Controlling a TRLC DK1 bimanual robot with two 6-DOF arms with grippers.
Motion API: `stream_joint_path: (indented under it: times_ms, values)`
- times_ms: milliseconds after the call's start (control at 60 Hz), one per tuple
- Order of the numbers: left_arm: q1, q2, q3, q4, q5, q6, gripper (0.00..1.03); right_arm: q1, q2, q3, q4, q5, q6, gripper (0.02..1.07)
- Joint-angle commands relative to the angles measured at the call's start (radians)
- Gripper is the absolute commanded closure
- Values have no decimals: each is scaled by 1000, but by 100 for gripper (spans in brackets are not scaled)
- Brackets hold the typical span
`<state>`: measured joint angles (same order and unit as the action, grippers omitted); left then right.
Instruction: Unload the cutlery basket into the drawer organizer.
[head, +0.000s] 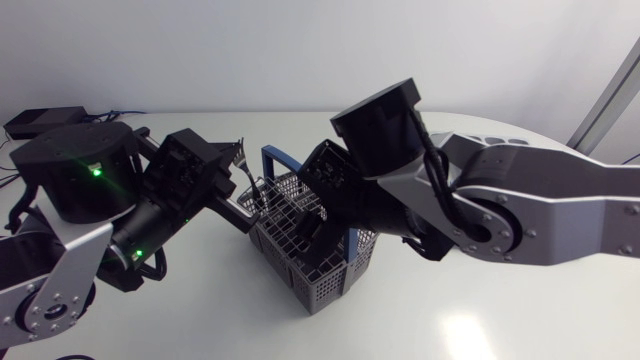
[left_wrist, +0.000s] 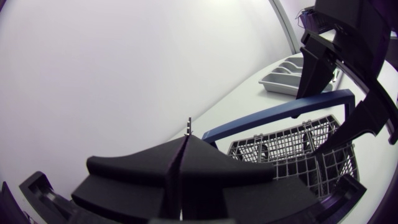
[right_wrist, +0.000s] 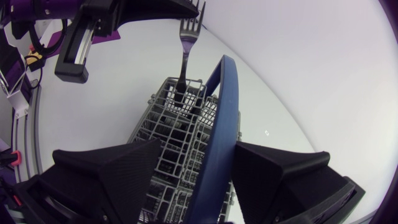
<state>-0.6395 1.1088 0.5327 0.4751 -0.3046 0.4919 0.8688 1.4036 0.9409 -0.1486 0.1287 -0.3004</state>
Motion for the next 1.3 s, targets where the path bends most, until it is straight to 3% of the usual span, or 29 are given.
stream_joint_path:
  times_ms: [0,267,683,1033,1217,1283]
  values:
    - [-31,17,-11,56,-31,-50,91,13,28,15,12,-3,-25,34]
    - [-92,63,-27,106,-120,-82,91,13,43,18,20,-3,-34,34]
    - [-160,-155,-17,57,-195,-36,90,22,51,38,24,-14,-42,34]
    - [-166,-90,-62,105,-195,-52,90,29,126,32,129,-35,-42,34]
    - [-141,-40,-100,184,-171,-65,90,38,138,-1,204,-58,-65,35]
    - [-112,-38,-111,194,-137,-75,90,45,149,-19,230,-60,-74,44]
